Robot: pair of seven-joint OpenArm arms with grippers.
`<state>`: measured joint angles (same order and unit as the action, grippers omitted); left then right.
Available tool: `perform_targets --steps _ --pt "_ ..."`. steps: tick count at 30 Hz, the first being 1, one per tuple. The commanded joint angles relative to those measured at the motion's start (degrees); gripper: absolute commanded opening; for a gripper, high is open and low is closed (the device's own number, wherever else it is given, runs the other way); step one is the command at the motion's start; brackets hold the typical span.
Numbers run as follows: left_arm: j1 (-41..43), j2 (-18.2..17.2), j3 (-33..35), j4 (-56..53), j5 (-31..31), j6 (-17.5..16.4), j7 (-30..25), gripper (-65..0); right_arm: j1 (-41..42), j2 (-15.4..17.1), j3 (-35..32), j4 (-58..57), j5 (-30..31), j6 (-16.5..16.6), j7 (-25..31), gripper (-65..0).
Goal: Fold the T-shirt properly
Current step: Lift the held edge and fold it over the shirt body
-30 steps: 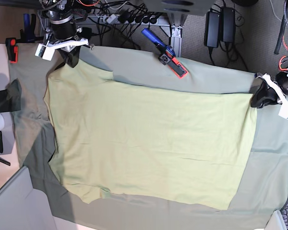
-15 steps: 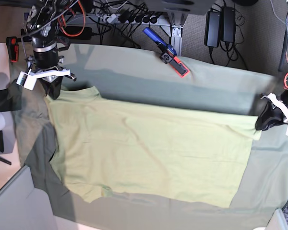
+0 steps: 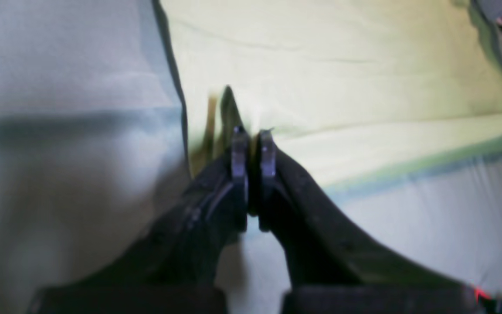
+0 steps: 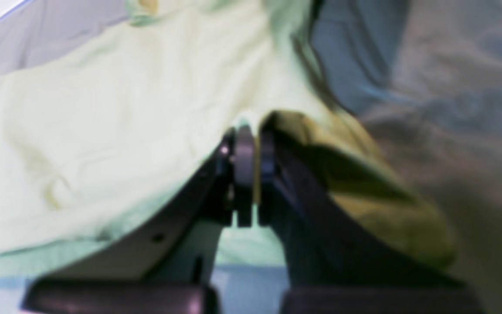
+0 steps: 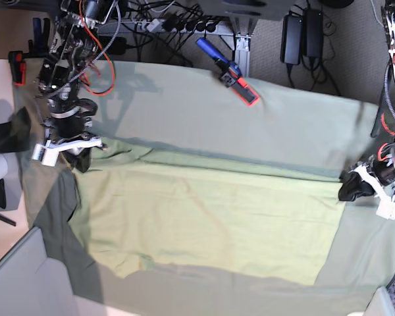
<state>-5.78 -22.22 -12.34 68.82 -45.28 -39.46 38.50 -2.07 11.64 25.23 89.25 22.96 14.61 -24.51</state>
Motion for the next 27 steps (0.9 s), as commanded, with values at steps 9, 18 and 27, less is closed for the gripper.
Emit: perform_targets --steps 9,18,27 --pt "-2.80 -0.96 0.66 0.46 -1.14 -0.54 -1.40 -65.0 9.18 0.72 -5.66 -6.86 -6.16 0.63 1.57 -65.0" --pt "-2.78 -0.96 2.54 0.42 1.79 -0.54 -5.03 -31.0 10.60 0.68 -7.43 -9.35 -7.37 0.63 1.57 -44.1" --pt "-2.60 -0.98 0.92 0.44 -4.17 -0.54 0.48 -27.6 10.58 0.57 -3.78 -6.47 -3.96 0.61 -5.81 -20.5"
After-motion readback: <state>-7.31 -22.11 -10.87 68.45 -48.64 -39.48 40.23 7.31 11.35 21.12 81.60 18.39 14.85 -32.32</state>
